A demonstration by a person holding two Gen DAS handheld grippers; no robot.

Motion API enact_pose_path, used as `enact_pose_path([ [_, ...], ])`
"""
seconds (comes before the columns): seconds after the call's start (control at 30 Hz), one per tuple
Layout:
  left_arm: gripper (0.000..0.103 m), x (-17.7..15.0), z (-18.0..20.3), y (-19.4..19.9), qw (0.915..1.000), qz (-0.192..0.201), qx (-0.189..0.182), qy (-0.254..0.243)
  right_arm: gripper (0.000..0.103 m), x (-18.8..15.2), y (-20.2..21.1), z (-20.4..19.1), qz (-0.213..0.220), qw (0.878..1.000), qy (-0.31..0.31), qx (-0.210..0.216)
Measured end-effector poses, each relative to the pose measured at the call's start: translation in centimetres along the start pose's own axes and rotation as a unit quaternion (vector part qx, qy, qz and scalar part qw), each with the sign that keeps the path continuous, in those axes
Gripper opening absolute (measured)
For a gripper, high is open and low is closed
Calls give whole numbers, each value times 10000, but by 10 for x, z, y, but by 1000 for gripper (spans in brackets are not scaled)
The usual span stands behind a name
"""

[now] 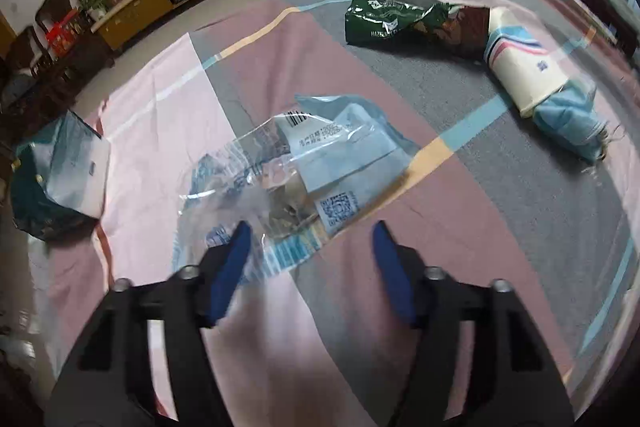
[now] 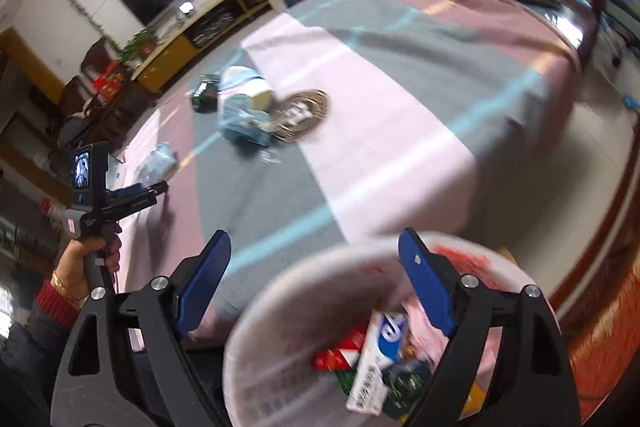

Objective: Collect trash
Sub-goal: 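Grasp the blue face mask with the right tool while the left tool approaches the plastic bag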

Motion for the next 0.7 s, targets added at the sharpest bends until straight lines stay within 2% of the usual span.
enact_pose_path([
  [0.03,17,-3,-4,3,9997,-18,-109,204,84,8,-6,-12,91,9998,171,24],
  [0.07,12,-10,-9,8,9990,-46,-211,401,84,15,-12,-21,159,9994,311,42],
  [0.13,9,-24,-19,27,9967,151,-227,759,84,32,-31,-46,250,9974,672,116],
  [0.23,8,-53,-23,66,9890,475,-582,1274,86,54,-65,-77,325,9908,1309,-90],
  [0.33,8,-77,-23,97,9832,698,-760,1502,89,75,-108,-106,337,9716,2249,-658],
  [0.4,8,-83,-28,108,9817,791,-740,1568,89,80,-142,-121,101,9552,2824,-876],
  [0.43,18,-83,-32,110,9808,816,-736,1610,89,80,-154,-121,-51,9527,2897,-919],
  [0.47,27,-79,-36,110,9800,828,-768,1638,83,80,-166,-119,-191,9524,2889,-956],
  [0.5,49,-73,-40,109,9801,846,-746,1631,56,80,-172,-118,-260,9541,2837,-922],
  [0.53,66,-64,-45,108,9807,916,-662,1595,43,78,-176,-116,-397,9572,2736,-856],
  [0.6,79,-42,-49,103,9828,1053,-561,1411,24,70,-174,-113,-518,9662,2478,-494],
  [0.63,90,-29,-51,98,9853,1086,-476,1232,20,64,-170,-114,-563,9683,2411,-323],
  [0.7,98,-4,-49,84,9914,1069,-75,753,17,49,-160,-113,-682,9698,2341,-46],
])
Point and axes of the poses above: each gripper's, at about its wrist camera, not at the fingertips, and y roughly against the way its jaws point, z to its right, x to its top, the point moved 7 cm from there along -y, roughly the way its jaws point, and after that the axes turned 2 degrees about -x, right-handed, at the moved point
